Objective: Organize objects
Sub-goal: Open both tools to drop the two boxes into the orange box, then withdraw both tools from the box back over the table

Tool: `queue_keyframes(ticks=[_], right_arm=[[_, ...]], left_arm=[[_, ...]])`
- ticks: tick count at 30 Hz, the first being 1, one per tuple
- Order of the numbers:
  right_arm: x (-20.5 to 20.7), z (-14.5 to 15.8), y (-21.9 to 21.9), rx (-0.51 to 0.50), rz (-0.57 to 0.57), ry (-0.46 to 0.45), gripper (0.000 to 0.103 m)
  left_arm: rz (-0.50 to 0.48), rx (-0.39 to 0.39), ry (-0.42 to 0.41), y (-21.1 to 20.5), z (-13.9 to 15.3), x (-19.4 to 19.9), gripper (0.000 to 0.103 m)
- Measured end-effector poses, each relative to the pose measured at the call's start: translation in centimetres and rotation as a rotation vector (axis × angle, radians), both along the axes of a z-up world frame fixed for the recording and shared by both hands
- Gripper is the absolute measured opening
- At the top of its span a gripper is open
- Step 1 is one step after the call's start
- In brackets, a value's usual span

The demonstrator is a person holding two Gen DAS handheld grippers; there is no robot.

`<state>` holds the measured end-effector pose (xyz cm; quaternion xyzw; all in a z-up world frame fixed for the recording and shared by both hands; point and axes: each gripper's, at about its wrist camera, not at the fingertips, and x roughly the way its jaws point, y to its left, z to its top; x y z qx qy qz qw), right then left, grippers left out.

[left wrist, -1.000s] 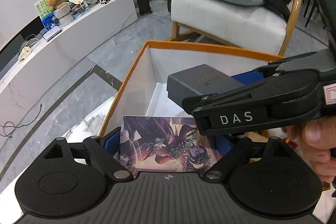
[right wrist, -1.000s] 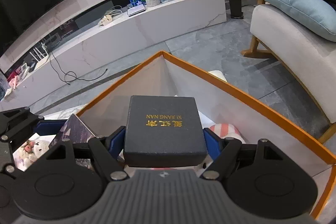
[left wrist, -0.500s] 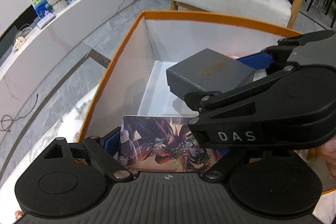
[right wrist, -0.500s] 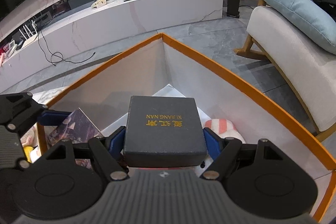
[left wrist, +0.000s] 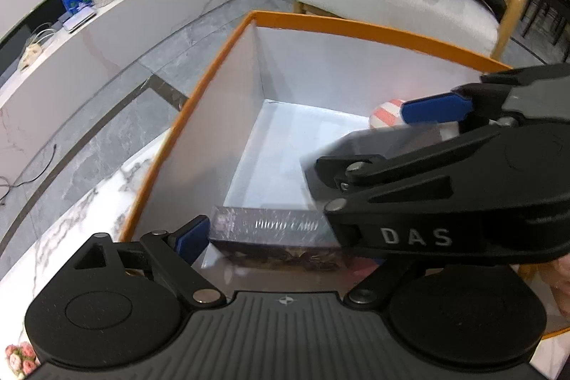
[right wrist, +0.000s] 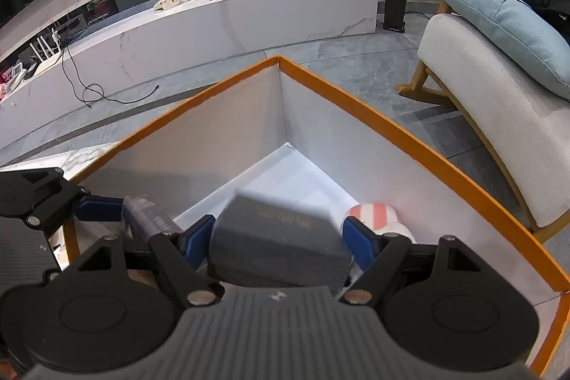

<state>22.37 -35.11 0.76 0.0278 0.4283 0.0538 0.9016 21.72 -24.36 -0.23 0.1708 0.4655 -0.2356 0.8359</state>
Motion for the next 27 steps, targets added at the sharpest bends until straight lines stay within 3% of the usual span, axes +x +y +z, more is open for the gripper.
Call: queue_keyframes(ticks=[3, 13, 27], right_arm=[[-0.3, 0.7, 0.1, 0.013, -0.004, -0.030, 0.083], [-1.3, 2.9, 0.4, 0.088, -0.031, -0.109, 0.083], [-3.2, 5.2, 4.4, 0.067, 0.067, -0.180, 0.083]], left_arm=[[0.015, -0.039, -0.038, 0.6, 1.1, -0.2, 0.103], [0.069, -0.151, -0.139, 3.8, 5.2, -1.5, 0.103], [0.265, -0.171, -0.179, 13.6, 5.7, -4.1, 0.103]])
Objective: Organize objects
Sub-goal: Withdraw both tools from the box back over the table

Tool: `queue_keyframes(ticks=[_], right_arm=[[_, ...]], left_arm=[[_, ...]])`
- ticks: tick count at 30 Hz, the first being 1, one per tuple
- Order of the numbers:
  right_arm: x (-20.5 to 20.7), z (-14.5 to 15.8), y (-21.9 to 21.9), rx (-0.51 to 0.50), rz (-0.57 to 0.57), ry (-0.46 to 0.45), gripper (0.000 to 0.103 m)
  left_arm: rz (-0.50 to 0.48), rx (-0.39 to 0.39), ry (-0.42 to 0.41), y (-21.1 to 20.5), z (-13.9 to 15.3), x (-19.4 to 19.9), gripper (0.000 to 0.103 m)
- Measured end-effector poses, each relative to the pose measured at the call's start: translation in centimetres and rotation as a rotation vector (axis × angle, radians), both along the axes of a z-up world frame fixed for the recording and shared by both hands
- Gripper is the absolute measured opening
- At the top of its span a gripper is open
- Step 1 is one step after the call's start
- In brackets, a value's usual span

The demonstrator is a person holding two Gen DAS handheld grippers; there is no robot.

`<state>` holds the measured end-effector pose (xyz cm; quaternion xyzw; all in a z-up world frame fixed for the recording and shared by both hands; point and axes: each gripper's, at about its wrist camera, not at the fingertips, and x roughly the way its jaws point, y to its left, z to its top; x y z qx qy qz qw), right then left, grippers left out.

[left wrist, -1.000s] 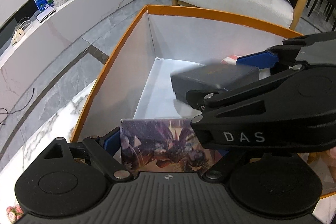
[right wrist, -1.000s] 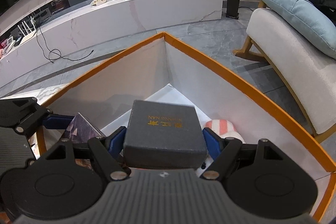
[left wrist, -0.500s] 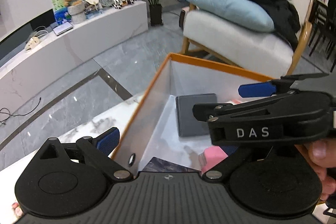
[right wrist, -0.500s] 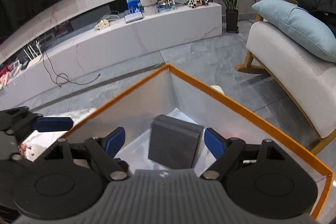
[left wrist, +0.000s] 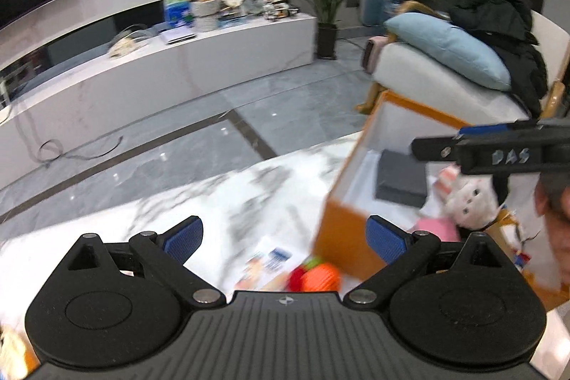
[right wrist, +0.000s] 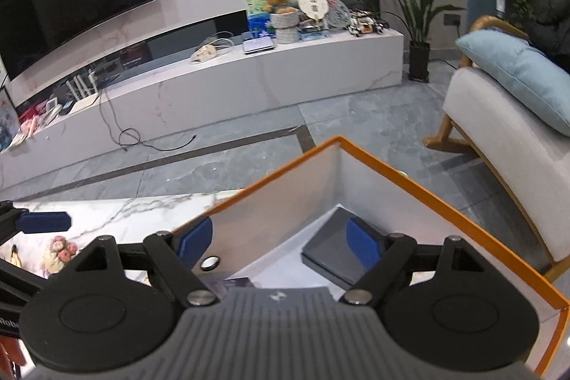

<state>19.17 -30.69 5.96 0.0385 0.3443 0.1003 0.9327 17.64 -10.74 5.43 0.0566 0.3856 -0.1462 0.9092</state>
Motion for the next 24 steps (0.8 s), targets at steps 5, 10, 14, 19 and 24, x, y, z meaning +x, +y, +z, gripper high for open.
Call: queue_keyframes(ticks=[5, 10, 14, 19, 24], right_arm=[[-0.6, 0.2, 2.0, -0.028, 0.041, -0.014, 0.083], [-1.6, 0.3, 4.7, -0.065, 0.104, -0.039, 0.083], [-2.7, -0.1, 7.1, -0.125, 0.182, -0.067, 0.083], [-3.5, -1.1, 9.5, -0.182, 0.271, -0.076, 0.083], [-3.6, -2.3, 11.1, -0.202, 0.314, -0.055, 0.083]], left_arm=[[0.062, -0.020, 0.007, 3.7, -0.6, -1.7, 0.103], [0.094, -0.057, 0.006, 6.5, -2.5, -4.1, 0.103], [0.088, -0.061, -0.007, 7.5, -4.1, -5.2, 0.103], [0.074, -0.078, -0.012, 8.3, -5.9, -5.9, 0.103], [0.059, -0.085, -0.029, 8.5, -7.9, -6.5, 0.103]])
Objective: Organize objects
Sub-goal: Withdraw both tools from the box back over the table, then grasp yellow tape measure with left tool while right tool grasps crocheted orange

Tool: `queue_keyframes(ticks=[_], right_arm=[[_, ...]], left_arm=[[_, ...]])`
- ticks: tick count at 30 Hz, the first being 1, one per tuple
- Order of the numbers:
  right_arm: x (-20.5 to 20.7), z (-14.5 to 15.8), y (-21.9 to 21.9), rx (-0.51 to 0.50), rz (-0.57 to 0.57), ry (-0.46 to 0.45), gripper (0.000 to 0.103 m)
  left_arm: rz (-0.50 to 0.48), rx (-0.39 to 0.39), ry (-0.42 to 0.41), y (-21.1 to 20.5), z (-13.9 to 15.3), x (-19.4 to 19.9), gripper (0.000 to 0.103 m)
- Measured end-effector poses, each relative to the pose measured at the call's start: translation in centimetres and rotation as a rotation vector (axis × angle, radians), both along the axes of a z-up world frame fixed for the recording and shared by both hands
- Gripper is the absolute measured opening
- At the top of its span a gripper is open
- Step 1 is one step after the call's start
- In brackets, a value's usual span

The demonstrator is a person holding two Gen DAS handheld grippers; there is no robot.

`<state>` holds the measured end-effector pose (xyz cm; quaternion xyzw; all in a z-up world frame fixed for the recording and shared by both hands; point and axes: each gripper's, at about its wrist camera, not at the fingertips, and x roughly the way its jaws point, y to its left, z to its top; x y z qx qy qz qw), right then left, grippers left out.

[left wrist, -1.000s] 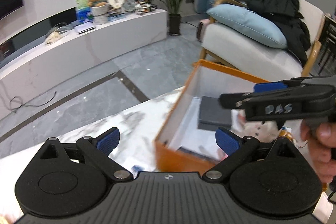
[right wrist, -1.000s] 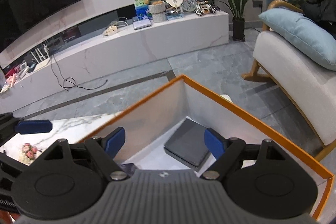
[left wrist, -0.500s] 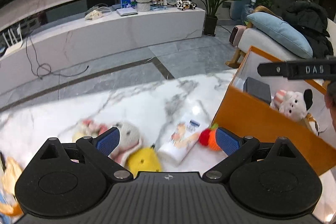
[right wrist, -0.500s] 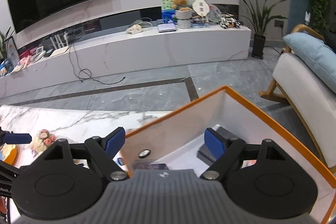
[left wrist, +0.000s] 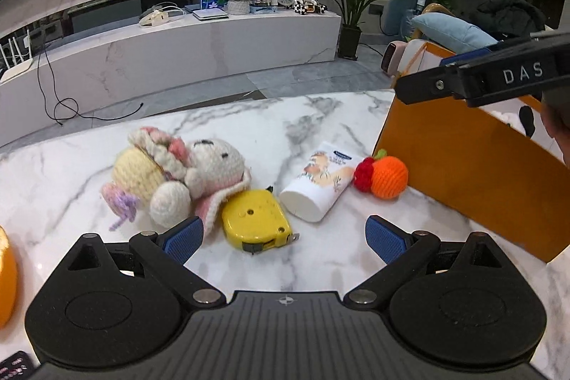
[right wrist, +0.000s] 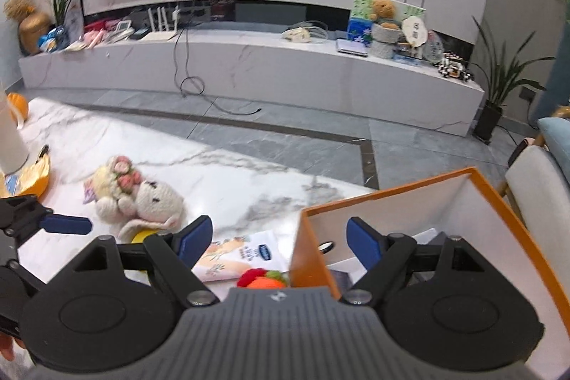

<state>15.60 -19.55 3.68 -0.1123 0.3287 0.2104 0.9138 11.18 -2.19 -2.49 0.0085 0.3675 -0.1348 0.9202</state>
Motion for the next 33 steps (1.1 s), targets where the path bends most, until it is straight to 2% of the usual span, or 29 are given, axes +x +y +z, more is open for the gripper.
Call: queue_keyframes(ticks=[6, 10, 18, 22, 24, 26, 28, 29, 33], right_arm=[[0.0, -0.9, 1.5, -0.038, 0.017, 0.004, 0.084], [-0.1, -1.2, 1.8, -0.057, 0.023, -0.012, 0.085], [-1.6, -0.6, 2.1, -0.034, 0.086, -0.046, 0.084], [-1.8, -1.0, 2.4, -0.043, 0.101, -0.029, 0.084], [-1.7, -1.4, 2.6, -0.056, 0.103, -0.010, 0.084], [-1.8, -1.8, 2.7, -0.068, 0.110, 0.007, 0.084], [-1.9, -2.4, 2.9, -0.090, 0.120, 0.022, 0.084], [-2.0, -2.7, 3.1, -0.099, 0.123, 0.029, 0.084], [-1.8, -3.8, 3.5, -0.140, 0.113, 0.077, 0.084]], left_arm=[[0.012, -0.020, 0.037, 0.3, -1.7, 0.7, 0.103], [0.037, -0.083, 0.043, 0.7, -2.3, 1.1, 0.103], [0.044, -0.021, 0.014, 0.0, -3.8, 2.0, 0.103], [0.049, -0.005, -0.011, 0.3, -4.1, 2.1, 0.096], [0.055, -0.001, -0.024, 0.5, -4.2, 2.0, 0.087], [0.064, 0.017, -0.034, 0.6, -4.2, 2.1, 0.073], [0.061, 0.007, -0.030, 0.9, -4.0, 2.1, 0.072], [0.061, 0.002, -0.031, 1.1, -4.0, 2.1, 0.065], [0.063, 0.006, -0.014, 1.5, -3.7, 1.8, 0.065]])
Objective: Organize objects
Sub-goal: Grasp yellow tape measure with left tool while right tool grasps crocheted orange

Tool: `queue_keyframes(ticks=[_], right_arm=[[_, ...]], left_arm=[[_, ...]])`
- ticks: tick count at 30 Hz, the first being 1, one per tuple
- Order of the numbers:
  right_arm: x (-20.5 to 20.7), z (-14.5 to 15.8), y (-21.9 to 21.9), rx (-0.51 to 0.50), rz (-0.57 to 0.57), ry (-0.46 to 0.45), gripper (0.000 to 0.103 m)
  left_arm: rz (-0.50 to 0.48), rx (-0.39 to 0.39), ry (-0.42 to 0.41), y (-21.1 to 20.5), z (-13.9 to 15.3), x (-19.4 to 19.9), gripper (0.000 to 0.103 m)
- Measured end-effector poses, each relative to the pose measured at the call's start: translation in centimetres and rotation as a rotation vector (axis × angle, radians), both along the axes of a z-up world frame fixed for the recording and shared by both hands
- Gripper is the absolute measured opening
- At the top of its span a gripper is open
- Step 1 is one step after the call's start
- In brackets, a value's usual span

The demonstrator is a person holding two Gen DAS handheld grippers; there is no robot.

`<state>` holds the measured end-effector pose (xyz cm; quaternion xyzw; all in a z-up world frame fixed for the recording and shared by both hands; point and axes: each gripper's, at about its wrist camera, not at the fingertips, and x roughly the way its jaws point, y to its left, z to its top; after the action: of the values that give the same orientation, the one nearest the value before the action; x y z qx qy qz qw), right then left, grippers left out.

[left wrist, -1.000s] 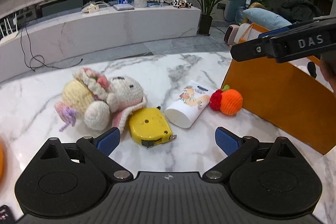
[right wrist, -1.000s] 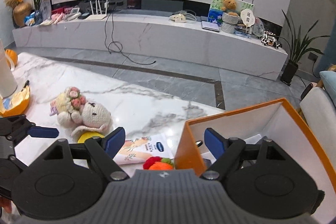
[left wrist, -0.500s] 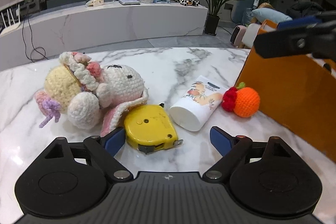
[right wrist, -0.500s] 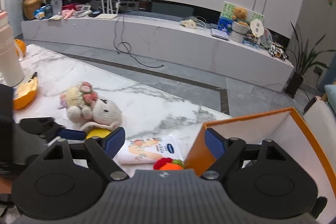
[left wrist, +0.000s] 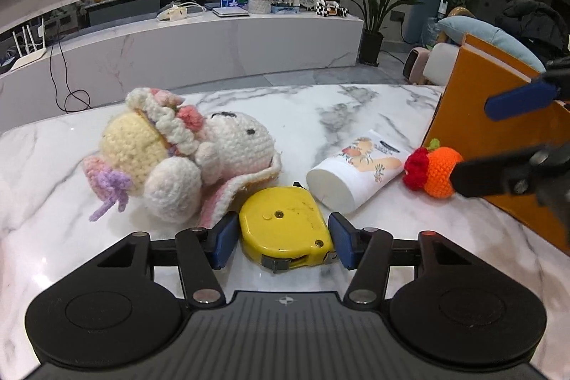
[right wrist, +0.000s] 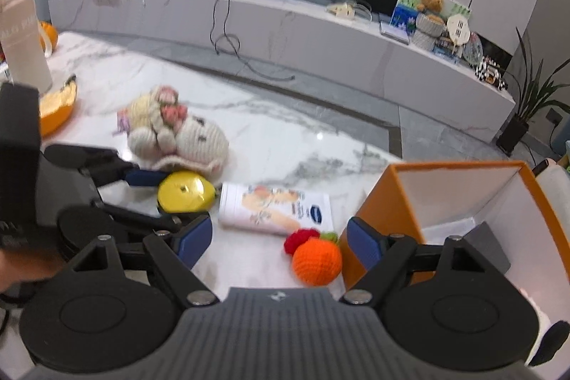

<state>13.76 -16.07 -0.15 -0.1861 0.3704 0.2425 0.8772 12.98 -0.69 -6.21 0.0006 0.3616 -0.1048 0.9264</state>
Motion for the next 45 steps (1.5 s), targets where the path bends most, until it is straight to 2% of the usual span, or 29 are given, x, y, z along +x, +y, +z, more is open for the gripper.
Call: queue_keyframes(ticks=[2, 4, 8, 10, 15, 21, 28, 30, 36, 40, 45], right_arm=[[0.3, -0.6, 0.0, -0.011, -0.020, 0.027, 0.083], [0.5, -1.4, -0.1, -0.021, -0.029, 0.046, 0.078], [0.7, -2.7, 0.0, -0.075, -0.027, 0.039, 0.071], [0.3, -3.5, 0.5, -0.141, 0.000, -0.013, 0.066], [-0.5, -5.4, 1.8, -0.309, 0.055, -0.142, 0.065], [0.0, -6.8, 2.0, -0.357, 0.061, -0.182, 0.053], [-0.1, -7.6, 2.2, -0.387, 0.087, -0.250, 0.047], [0.1, -7.2, 2.1, -0.375, 0.085, -0.226, 0.044], [-0.7, -4.6, 1.5, -0.258, 0.125, -0.044, 0.043], [-2.0, -4.0, 1.2, -0.239, 0.162, 0.070, 0.043], [-2.4, -3.9, 1.4, -0.243, 0.173, 0.084, 0.043]], left_arm=[[0.000, -0.001, 0.011, 0.3, 0.1, -0.4, 0.065], [-0.002, -0.001, 0.022, 0.5, 0.2, -0.7, 0.065], [-0.002, -0.006, 0.055, 1.0, 0.4, -1.0, 0.065], [0.006, -0.014, 0.075, 1.2, 0.6, -1.0, 0.065], [0.011, -0.023, 0.094, 1.4, 0.7, -0.9, 0.065], [0.004, -0.016, 0.097, 1.3, 0.7, -0.9, 0.065], [0.003, -0.014, 0.097, 1.2, 0.7, -0.9, 0.065], [0.003, -0.013, 0.100, 1.1, 0.7, -0.9, 0.065], [-0.019, -0.015, 0.123, 0.8, 0.9, -1.7, 0.065], [-0.029, -0.029, 0.156, 0.5, 1.1, -2.9, 0.065], [-0.039, -0.011, 0.171, -0.3, 1.2, -3.9, 0.065]])
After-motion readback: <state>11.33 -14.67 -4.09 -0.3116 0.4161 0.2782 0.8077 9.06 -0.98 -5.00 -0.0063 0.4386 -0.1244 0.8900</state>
